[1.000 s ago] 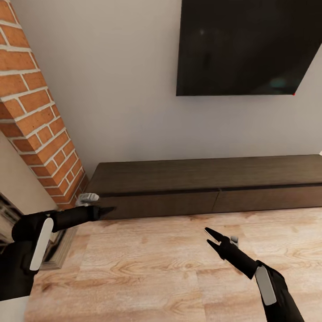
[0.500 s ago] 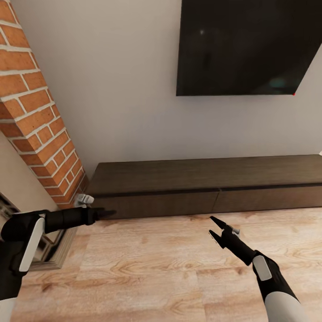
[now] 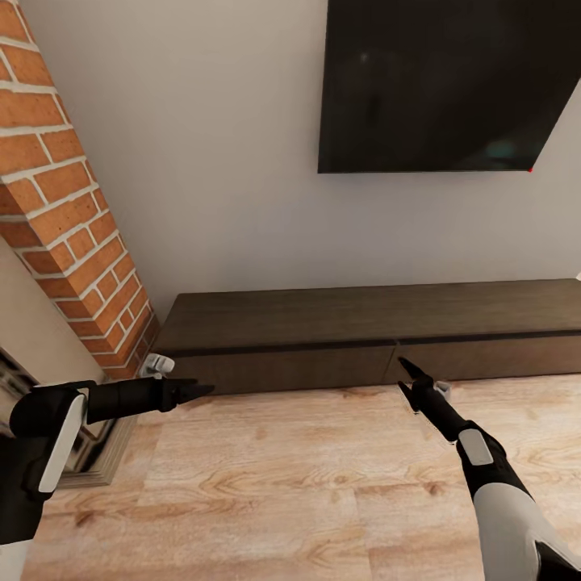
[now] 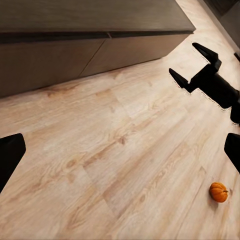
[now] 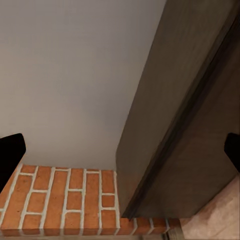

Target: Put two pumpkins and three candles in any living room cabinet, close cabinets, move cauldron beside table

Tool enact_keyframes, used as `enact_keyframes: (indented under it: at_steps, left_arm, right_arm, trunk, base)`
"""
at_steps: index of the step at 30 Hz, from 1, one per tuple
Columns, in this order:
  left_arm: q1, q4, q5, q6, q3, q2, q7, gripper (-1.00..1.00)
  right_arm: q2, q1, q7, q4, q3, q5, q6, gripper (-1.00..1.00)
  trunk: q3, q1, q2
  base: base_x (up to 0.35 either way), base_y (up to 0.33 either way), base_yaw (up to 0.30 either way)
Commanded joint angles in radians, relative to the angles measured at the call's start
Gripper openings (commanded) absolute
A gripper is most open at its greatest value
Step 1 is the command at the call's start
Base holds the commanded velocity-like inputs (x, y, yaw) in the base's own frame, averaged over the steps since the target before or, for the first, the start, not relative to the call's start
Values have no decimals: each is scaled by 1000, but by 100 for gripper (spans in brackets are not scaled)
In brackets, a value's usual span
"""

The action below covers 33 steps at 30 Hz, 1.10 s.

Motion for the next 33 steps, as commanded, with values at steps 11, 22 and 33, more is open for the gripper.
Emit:
enact_keyframes:
  at_steps: [11,22,33]
  left_arm:
    - [-1,2,-2,4,1,1,-5,100]
    - [-1,2,-3,4,2,1,-5,100]
    - [-1,2,-3,4,2,1,-5,100]
  right_arm:
    - [0,-25,-18,77,5,-10,-82,100]
    - [-30,-25,167,204,5,-6,-137,100]
    - [-33,-24,227,216,8,2,-139,100]
  trunk:
    - [-1,0,0]
    - [-10,11,-21]
    - [-45,54,-98]
  base:
    - [0,0,0]
    - [0,0,0]
    - [0,0,0]
